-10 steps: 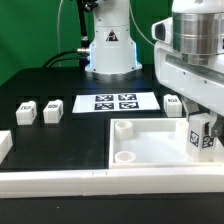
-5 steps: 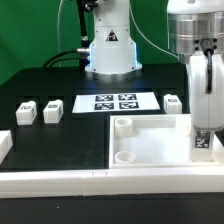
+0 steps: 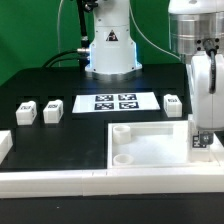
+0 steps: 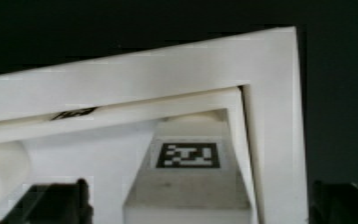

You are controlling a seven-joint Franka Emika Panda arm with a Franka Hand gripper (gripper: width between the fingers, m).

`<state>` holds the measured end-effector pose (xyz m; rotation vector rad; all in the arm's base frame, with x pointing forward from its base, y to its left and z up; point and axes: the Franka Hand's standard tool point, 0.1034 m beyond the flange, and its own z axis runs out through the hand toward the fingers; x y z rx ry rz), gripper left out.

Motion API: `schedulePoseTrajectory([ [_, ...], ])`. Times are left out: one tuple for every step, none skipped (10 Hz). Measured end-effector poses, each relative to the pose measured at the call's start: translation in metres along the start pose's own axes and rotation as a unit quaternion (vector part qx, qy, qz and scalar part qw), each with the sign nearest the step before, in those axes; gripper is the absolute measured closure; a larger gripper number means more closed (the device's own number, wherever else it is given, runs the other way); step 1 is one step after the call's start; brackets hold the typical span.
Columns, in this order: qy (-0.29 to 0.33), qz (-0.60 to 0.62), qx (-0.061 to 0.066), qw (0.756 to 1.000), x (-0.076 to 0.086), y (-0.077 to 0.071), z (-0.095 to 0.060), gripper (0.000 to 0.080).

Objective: Assemble one leg

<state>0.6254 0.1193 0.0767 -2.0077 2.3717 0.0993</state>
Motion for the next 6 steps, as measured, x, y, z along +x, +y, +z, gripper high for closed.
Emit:
schedulePoseTrajectory([
  [0.000, -0.001, 0.000, 1.000, -0.0003, 0.0001, 0.0000, 0.0156],
  [0.000, -0.001, 0.000, 1.000, -0.0005, 0.0002, 0.0000, 0.0151],
  [0.000, -0.002, 0.000, 1.000, -0.0008, 0.0003, 0.0001, 0.0151],
  [0.000, -0.003, 0.000, 1.000, -0.0010, 0.0004, 0.0001, 0.0150],
  [0.000, -0.003, 0.000, 1.000, -0.0013, 0.0005, 0.0001, 0.0150],
  [0.000, -0.004, 0.000, 1.000, -0.0016, 0.0006, 0.0001, 0.0150],
])
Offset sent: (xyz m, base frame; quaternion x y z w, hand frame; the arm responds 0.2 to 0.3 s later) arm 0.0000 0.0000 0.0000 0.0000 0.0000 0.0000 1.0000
